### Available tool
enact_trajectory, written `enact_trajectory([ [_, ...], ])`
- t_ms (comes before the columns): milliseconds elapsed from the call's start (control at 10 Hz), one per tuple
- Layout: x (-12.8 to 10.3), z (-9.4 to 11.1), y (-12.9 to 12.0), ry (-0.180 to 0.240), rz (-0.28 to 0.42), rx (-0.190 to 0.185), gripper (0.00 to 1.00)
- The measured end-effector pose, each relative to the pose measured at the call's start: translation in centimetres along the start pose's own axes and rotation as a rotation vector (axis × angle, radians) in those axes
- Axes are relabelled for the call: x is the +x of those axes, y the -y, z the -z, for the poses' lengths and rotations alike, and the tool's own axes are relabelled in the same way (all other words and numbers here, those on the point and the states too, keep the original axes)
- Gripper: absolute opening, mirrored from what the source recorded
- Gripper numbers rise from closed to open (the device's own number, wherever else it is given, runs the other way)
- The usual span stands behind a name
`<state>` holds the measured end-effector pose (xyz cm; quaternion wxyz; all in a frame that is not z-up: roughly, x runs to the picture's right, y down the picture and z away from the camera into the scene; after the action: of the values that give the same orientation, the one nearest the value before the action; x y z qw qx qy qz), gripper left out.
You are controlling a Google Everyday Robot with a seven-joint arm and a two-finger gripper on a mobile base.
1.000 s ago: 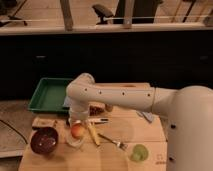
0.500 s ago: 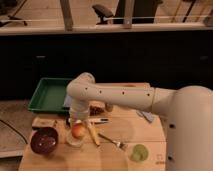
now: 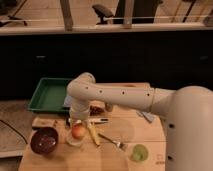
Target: Place apple in paper cup
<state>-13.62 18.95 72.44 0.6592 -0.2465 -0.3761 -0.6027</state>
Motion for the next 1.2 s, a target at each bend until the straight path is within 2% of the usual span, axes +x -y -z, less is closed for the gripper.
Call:
enact_trajectory([
  [100,0.03,0.02,0.05,0.004,0.002,0.003,0.16],
  [300,0.09,0.01,0.05,0.01,0.005,0.006,0.13],
  [700,0.22,0.0,0.22,0.024,0.011,0.008,0.25],
  [900,0.32,0.03,0.16,0.029,0.01,0.008,0.24],
  [1100,0.42,0.02,0.18,0.037,0.01,0.01,0.16],
  [1200,0.46,0.01,0.24,0.04,0.011,0.012,0.17],
])
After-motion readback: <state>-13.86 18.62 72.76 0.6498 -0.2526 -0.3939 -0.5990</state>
